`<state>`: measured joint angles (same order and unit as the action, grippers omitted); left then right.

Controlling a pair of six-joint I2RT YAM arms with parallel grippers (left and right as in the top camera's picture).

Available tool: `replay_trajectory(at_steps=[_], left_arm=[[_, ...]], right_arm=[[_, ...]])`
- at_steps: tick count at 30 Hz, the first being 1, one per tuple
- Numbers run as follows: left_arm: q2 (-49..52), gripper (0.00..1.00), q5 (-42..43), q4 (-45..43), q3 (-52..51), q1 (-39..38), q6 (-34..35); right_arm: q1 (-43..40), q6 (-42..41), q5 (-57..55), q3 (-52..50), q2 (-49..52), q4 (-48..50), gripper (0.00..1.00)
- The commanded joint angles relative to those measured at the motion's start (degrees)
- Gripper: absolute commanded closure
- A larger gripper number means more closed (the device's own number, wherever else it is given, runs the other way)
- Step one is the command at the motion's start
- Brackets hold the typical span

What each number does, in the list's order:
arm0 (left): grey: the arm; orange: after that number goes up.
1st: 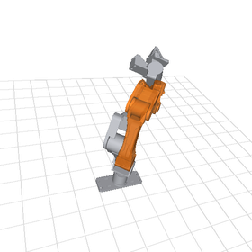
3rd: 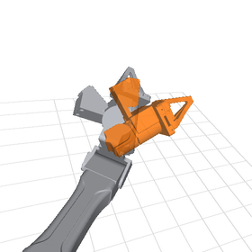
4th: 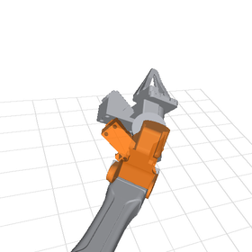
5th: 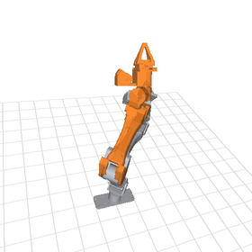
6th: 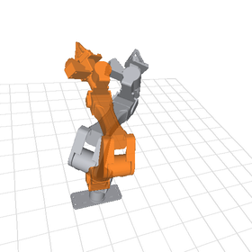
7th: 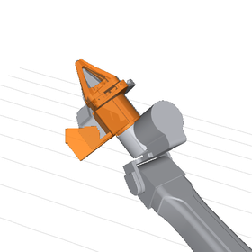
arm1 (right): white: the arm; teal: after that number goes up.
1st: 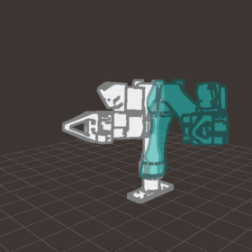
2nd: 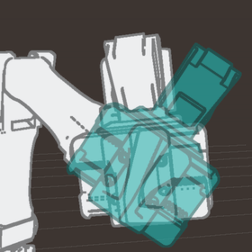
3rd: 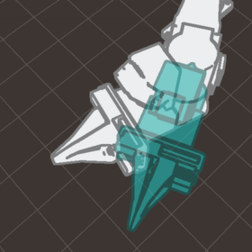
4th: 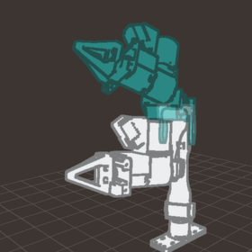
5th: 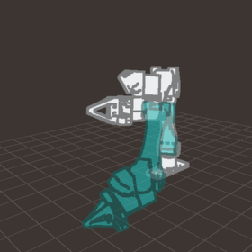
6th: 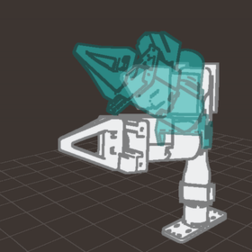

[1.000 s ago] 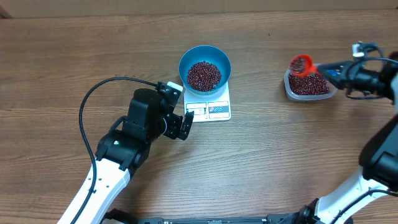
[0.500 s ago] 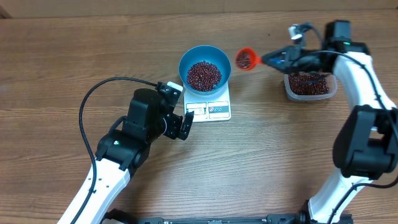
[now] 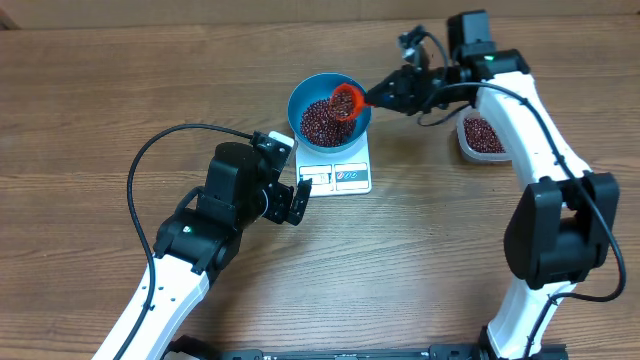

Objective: Scoop item into bowl and weigh 150g on scale
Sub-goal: 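Tip the scoop to pour beans into the teal bowl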

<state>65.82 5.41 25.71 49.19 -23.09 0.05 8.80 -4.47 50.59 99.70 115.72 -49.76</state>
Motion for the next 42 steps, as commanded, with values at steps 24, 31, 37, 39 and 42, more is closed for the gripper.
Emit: replay_trajectory(at_steps=[24,31,37,39,42], left_arm=[[0.24,0.00,0.37,-0.02,-0.22,0.20,0.59],[0.24,0.01,0.37,-0.02,-0.22,0.20,0.59],[0.24,0.00,0.37,-0.02,-0.24,0.20,0.59],[0.24,0.00,0.39,-0.02,-0.22,0.20,0.59],[0.24,0.00,0.37,-0.02,-0.22,0.20,0.59]], right_arm=[[18.08,7.93,-55.39,11.04,-1.62,-5.20,0.96],[20.50,12.79,-58.12,11.04,-2.58,-4.94,0.96],[21.81,14.05,-59.58,11.04,-2.58,-5.01,0.96],[22.12,14.82,-59.58,11.02,-2.58,-4.92,0.96],[22.21,15.54,-59.58,11.04,-2.58,-4.70,0.96]])
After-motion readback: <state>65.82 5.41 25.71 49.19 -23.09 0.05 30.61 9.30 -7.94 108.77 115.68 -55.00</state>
